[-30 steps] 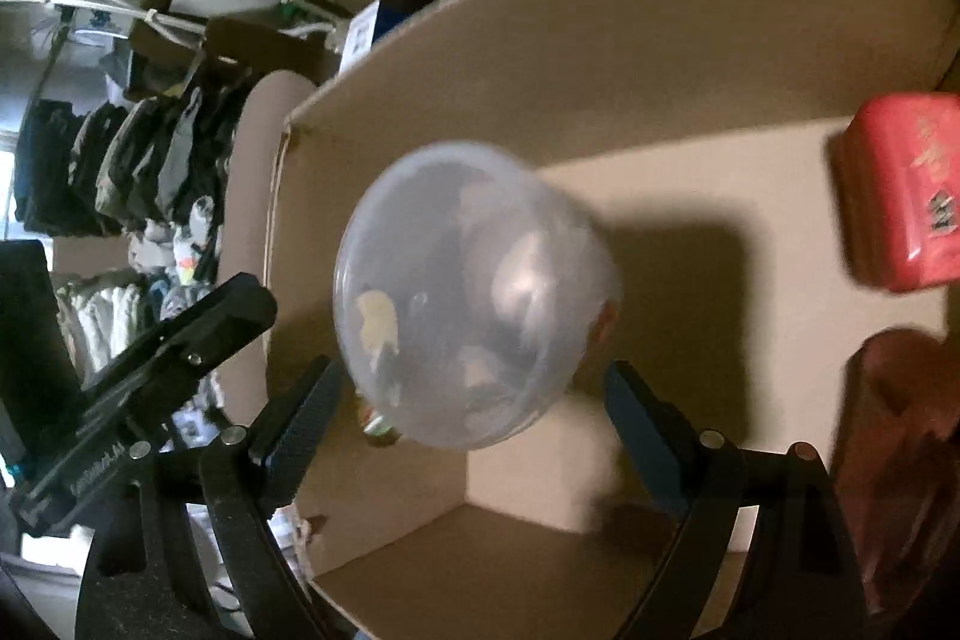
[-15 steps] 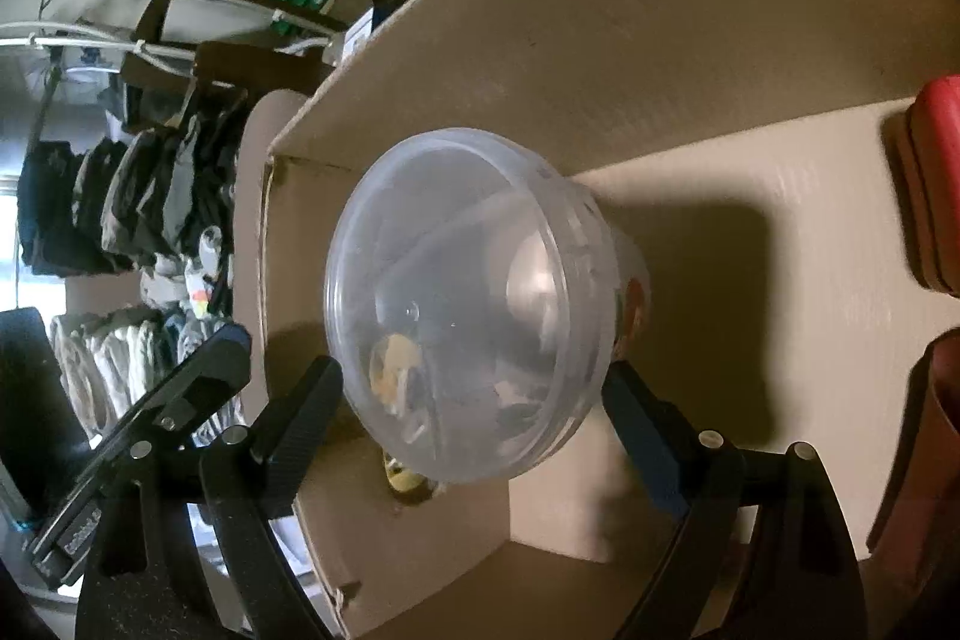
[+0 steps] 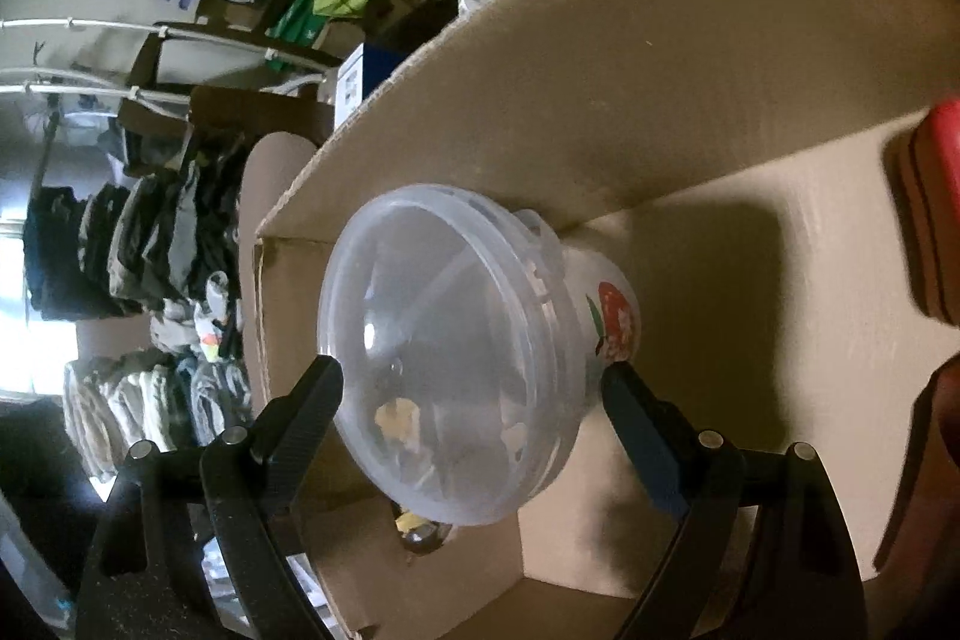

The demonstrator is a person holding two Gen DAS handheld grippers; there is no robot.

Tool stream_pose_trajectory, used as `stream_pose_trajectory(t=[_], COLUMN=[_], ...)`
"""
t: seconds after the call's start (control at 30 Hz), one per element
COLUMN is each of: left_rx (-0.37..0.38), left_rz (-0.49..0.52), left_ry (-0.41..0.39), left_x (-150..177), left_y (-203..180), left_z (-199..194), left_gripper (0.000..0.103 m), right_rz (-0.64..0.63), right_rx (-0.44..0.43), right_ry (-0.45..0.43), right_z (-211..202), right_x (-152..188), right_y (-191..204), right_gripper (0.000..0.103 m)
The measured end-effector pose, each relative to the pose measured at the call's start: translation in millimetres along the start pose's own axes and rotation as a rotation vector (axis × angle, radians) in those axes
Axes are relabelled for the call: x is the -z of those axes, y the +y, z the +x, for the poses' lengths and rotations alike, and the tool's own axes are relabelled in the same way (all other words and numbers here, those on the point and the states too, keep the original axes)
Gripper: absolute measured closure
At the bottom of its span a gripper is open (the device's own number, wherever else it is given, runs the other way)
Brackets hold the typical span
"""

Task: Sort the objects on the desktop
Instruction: 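Lower the bucket into the box and open the left tool, then withdraw the left tool from the box toward the red card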

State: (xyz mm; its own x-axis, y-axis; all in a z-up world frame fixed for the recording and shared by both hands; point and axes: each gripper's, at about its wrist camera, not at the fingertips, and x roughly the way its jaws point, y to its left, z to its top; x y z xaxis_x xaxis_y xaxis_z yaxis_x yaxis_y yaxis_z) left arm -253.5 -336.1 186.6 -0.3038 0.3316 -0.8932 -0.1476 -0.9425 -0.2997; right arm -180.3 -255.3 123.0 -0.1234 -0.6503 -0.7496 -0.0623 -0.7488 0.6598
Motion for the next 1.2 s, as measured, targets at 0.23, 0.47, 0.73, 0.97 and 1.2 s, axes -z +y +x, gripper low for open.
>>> stream_pose_trajectory(t=[0.23,0.47,0.73,0.97,1.2], left_rx=[-0.004,-0.022,-0.031,0.012,0.008], left_rz=[-0.002,-0.003,0.012,0.011,0.006], left_ry=[0.004,-0.010,-0.004,0.001,-0.007], left_x=[9,26,50,70,87], left_y=[-4,-19,-45,-62,-70], left_z=[-4,-11,-16,-21,-28], left_gripper=[0.063,0.039,0.023,0.018,0.008], right_rz=[-0.008,-0.133,-0.230,-0.280,-0.346], right_rx=[0.055,0.183,0.305,0.378,0.422], right_ry=[0.022,-0.023,-0.106,-0.150,-0.177], right_z=[-22,-71,-112,-131,-149], right_x=[10,37,70,94,122], right_y=[-10,-3,-5,-3,-1], right_gripper=[0.012,0.007,0.005,0.005,0.005])
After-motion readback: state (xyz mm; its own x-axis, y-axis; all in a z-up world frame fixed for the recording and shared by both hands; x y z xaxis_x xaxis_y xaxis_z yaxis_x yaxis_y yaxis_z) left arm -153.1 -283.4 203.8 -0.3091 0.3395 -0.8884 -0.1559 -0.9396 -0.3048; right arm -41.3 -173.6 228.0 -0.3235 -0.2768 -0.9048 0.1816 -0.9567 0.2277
